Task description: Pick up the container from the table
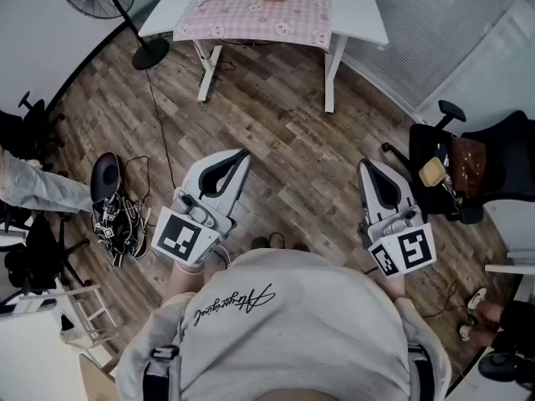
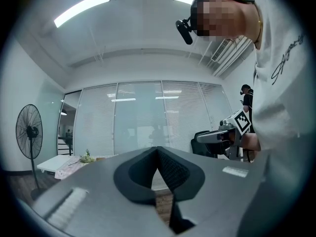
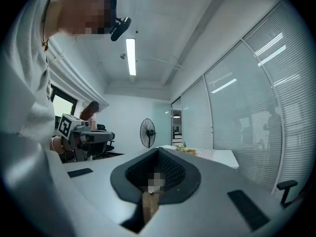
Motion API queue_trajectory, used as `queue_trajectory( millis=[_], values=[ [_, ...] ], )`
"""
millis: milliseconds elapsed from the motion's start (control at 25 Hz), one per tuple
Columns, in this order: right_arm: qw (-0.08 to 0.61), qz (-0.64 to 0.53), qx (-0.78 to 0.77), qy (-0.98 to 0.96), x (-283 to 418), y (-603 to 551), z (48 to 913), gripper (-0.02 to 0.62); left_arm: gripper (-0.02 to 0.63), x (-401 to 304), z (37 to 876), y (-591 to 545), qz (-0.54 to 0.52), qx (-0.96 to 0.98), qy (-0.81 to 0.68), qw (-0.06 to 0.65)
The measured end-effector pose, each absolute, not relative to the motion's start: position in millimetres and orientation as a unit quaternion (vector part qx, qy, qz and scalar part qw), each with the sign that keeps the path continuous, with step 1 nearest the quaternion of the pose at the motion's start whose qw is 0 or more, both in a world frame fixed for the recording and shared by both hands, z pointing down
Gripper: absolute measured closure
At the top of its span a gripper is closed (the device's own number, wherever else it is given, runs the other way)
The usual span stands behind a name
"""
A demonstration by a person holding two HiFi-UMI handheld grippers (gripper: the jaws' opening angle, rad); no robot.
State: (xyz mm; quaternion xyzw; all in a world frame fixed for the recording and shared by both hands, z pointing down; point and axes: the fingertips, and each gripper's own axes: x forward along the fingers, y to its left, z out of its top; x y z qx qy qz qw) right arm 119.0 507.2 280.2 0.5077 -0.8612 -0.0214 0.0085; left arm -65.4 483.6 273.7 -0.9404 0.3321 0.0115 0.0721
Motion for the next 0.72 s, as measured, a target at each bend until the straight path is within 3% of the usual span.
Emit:
queue_trajectory(
  millis=[200, 280, 440, 560, 720],
  values=[
    [0.018, -0.025, 0.514, -0.857, 115.4, 505.3, 283.6, 0.578, 0.590, -65.0, 276.2, 484.3, 0.011, -0.942, 0.327, 0.067],
    [0.017, -0.022, 0.512, -0.859, 113.0, 505.1, 284.9, 0.490, 0.531, -65.5, 278.4, 484.9, 0.007, -0.943, 0.327, 0.064],
    [0.023, -0.022, 0.504, -0.863, 108.1, 505.0, 288.8, 0.466, 0.437, -68.2, 280.5, 483.2, 0.004, -0.940, 0.335, 0.060],
    [0.029, -0.022, 0.504, -0.863, 103.6, 504.9, 290.5, 0.395, 0.405, -72.3, 280.6, 483.2, 0.001, -0.938, 0.340, 0.063],
    [0.023, -0.023, 0.508, -0.861, 102.0, 504.2, 289.5, 0.296, 0.302, -73.4, 282.2, 483.7, -0.002, -0.939, 0.339, 0.060]
  ],
)
